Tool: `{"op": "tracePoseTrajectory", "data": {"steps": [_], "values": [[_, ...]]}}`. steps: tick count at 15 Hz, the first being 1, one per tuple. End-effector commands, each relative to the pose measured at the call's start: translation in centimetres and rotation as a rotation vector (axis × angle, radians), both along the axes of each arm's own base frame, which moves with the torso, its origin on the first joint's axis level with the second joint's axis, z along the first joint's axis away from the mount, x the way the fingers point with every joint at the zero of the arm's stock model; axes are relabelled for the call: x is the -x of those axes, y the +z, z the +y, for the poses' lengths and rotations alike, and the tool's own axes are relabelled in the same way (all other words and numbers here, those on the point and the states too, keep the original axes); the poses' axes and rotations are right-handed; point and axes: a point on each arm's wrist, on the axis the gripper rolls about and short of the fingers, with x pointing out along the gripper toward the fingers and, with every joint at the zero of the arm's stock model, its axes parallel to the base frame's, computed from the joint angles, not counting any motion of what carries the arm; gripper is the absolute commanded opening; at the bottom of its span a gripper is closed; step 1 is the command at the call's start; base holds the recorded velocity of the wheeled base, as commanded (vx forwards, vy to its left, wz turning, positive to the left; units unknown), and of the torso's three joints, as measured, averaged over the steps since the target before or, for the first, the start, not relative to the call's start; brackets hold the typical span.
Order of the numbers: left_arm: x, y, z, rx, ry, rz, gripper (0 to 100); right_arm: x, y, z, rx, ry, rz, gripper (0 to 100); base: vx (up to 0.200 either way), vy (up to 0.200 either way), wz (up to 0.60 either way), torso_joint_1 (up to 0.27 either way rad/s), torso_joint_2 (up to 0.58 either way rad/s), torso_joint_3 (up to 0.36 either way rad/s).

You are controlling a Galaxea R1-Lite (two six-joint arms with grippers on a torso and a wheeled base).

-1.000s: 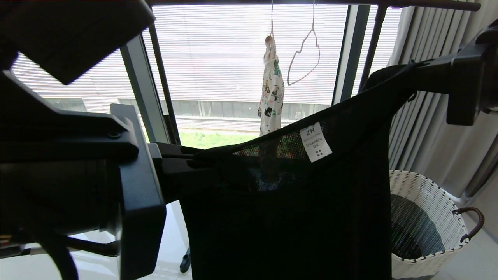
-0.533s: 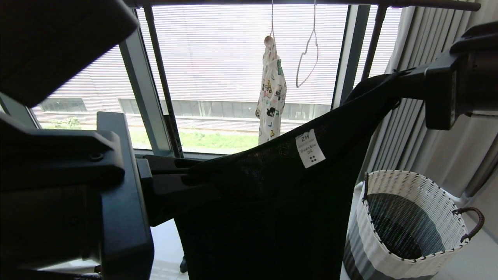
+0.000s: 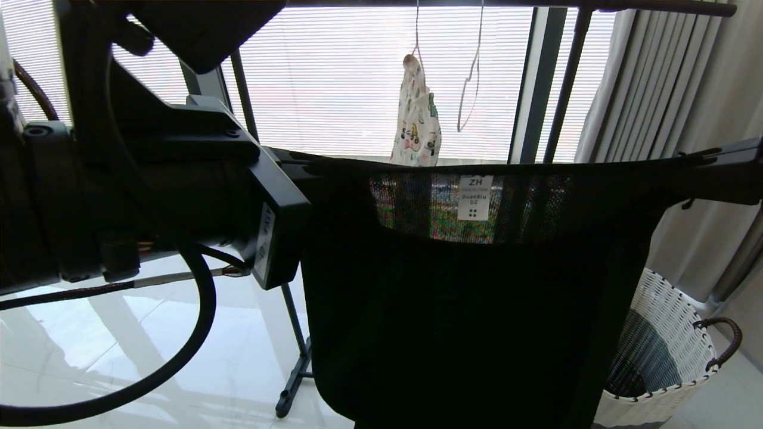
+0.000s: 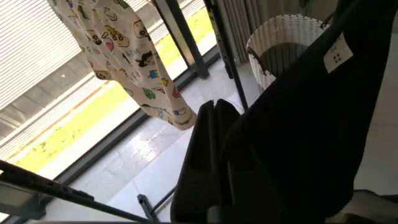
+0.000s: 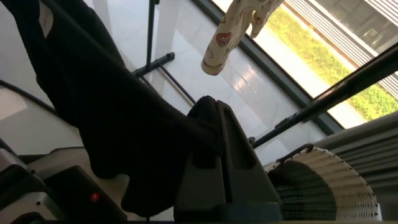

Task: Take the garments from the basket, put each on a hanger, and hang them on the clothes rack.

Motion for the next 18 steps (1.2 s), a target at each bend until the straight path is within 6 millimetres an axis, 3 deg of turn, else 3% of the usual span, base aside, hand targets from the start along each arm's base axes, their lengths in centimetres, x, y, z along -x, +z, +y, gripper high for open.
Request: {"op": "tracePoseTrajectory", "data": {"steps": [1,2,4,7,13,14,18], "values": [[-0.4,-0.4,-0.4,-0.012,0.003,0.010,0,0.3,0.0,-0.2,-0.003,0.004,-0.003,0,0.000,0.000,0.00,0.000,0.00,0.000],[-0.4,-0.4,-0.4,-0.012,0.003,0.010,0,0.3,-0.1,-0.1,-0.001,0.008,-0.001,100,0.000,0.000,0.00,0.000,0.00,0.000],[-0.4,-0.4,-0.4,-0.015,0.004,0.010,0,0.3,-0.2,-0.2,0.003,0.009,0.001,100,0.000,0.000,0.00,0.000,0.00,0.000],[-1.3,-1.0,-0.8,-0.063,0.152,0.000,0,1.3,-0.9,-1.3,0.013,0.015,0.005,100,0.000,0.000,0.00,0.000,0.00,0.000],[-2.8,-2.1,0.8,-0.113,0.322,0.010,0,1.7,-1.0,-2.9,-0.043,-0.019,-0.030,100,0.000,0.000,0.00,0.000,0.00,0.000],[-2.6,-2.1,1.7,-0.116,0.350,0.007,0,1.0,-1.8,-3.5,-0.010,-0.102,-0.021,100,0.000,0.000,0.00,0.000,0.00,0.000],[1.6,-2.7,8.4,-0.176,0.473,0.069,0,-0.7,-4.6,-5.3,0.083,-0.379,-0.052,100,0.000,0.000,0.00,0.000,0.00,0.000]]}}
